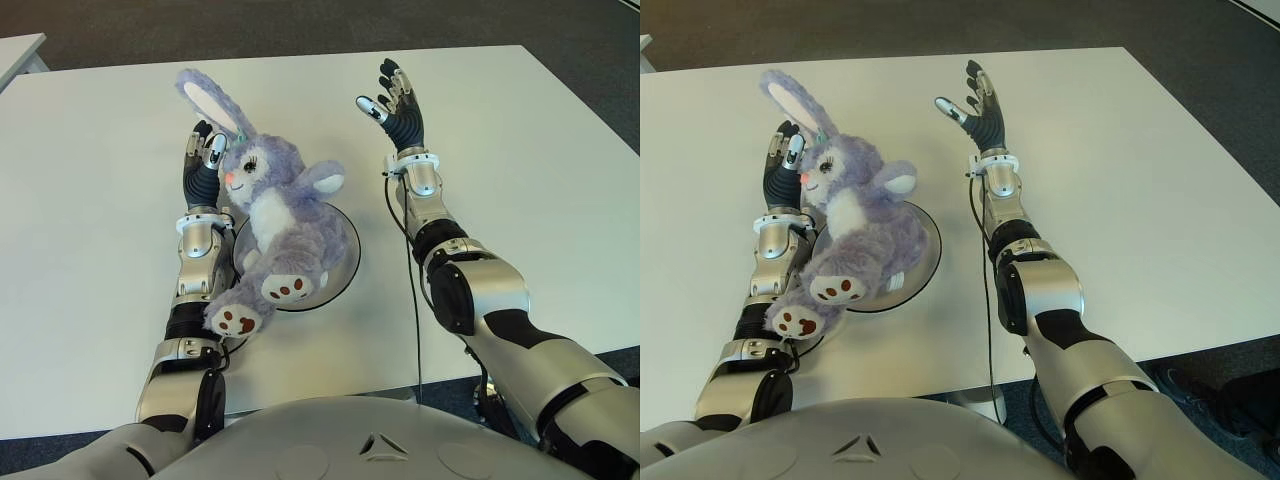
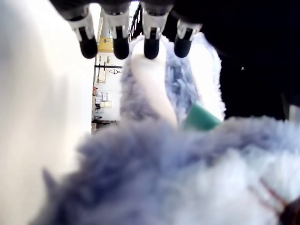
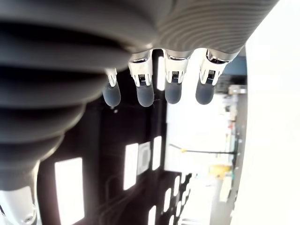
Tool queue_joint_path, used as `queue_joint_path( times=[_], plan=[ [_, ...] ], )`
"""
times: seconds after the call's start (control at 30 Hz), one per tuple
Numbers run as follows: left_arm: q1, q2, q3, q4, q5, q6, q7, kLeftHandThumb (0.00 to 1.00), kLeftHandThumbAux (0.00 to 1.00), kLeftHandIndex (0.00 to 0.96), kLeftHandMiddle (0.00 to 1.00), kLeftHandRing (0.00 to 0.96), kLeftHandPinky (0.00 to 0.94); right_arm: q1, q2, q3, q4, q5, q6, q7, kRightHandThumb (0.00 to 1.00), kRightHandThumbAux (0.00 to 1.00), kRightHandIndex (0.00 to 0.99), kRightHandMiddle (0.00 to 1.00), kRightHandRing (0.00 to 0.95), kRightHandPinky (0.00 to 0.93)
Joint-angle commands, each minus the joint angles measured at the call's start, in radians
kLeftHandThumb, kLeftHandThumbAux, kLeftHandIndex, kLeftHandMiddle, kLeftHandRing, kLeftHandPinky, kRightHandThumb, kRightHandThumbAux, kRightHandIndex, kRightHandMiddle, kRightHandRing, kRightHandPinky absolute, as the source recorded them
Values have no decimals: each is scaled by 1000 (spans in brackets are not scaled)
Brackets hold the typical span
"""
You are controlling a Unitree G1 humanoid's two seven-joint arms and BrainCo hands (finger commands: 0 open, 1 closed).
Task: Put the doll into the plate.
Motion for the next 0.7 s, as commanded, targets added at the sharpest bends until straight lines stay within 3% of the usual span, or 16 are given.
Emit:
queue_joint_path(
  times=[0.03,0.7],
  plan=[
    [107,-33,-2,42,0,5,2,0,383,0,33,10,0,-13,-2,-14,19,16,49,-14,0,646,0,0,0,0],
    [104,-28,1,51,0,-4,3,0,376,0,29,11,0,7,1,-7,36,-2,153,-68,0,658,0,6,0,0]
  ],
)
